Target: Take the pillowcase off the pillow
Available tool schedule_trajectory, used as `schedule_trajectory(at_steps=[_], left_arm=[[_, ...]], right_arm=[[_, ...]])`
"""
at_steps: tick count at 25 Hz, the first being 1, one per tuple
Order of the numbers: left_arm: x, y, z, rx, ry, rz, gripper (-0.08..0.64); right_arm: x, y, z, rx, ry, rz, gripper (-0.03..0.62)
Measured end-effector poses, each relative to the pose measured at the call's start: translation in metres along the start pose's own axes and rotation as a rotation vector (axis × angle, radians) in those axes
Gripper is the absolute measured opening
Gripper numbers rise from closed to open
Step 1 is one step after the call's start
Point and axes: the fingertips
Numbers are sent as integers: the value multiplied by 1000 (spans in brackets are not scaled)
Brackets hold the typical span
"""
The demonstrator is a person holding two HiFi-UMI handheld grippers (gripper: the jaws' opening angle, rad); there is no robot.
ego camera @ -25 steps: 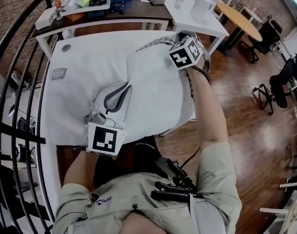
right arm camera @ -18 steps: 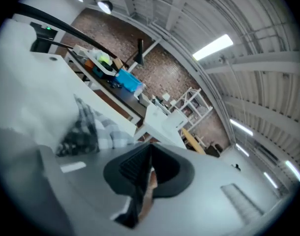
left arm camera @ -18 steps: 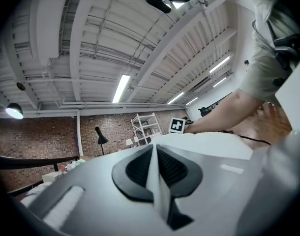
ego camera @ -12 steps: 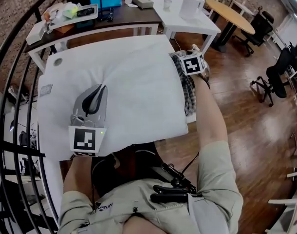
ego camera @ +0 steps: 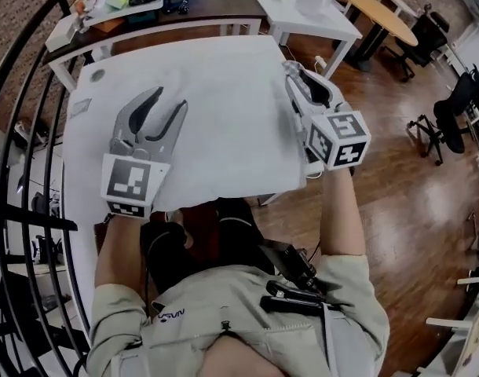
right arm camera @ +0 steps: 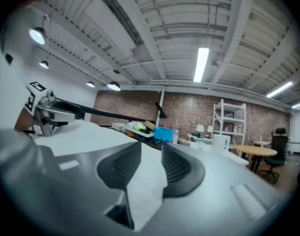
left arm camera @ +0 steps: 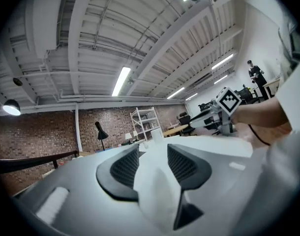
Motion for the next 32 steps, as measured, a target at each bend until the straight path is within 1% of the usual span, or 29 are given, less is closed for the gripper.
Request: schedule_trajectory(at_steps=[1, 2, 3, 5, 6, 7, 8, 9, 11, 13, 15, 18, 23, 28, 32], left_arm=[[8, -3, 23, 13, -27, 8, 176], [10, -4, 48, 43, -38, 22, 176], [5, -2, 73, 86, -27, 32, 173], [-21, 11, 120, 179, 49, 35, 145], [-39, 20, 140, 219, 100, 28, 135], [-59, 29, 156, 250, 149, 25, 125], [-77, 36, 165, 272, 191, 37, 117], [-93, 41, 169, 286, 224, 61, 117], [-120, 47, 163, 290, 267, 98, 115], [-139, 49, 148, 276, 289, 112, 115], [-151, 52, 129, 268, 289, 121, 112], [-156, 60, 97, 277, 275, 125, 110], [-168, 73, 54, 298, 261, 110, 104], [-174, 84, 38, 296, 249, 158, 94], [-178, 89, 39, 298, 221, 226, 94]], right_arm=[[15, 31, 20, 54, -50, 35, 127], [23, 65, 38, 119, -72, 73, 123], [21, 97, 53, 189, -61, 103, 103], [3, 146, 74, 322, 15, 116, 24], [-9, 161, 81, 370, 58, 108, 14], [-22, 169, 84, 396, 104, 101, 8], [-35, 171, 84, 399, 149, 102, 5], [-48, 171, 80, 384, 189, 111, 5], [-69, 168, 64, 332, 239, 132, 5], [-82, 163, 44, 275, 251, 150, 5], [-89, 154, 25, 219, 249, 172, 5], [-101, 136, -6, 160, 245, 179, 5], [-110, 115, -48, 125, 231, 167, 5], [-118, 109, -67, 80, 198, 173, 4], [-117, 110, -63, 69, 187, 161, 3]])
Point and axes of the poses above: the fingertips, and each gripper's own axes: z backward along the fingers, y to its left, x out of its top, and after that the axes turned 8 degrees about z, right-handed
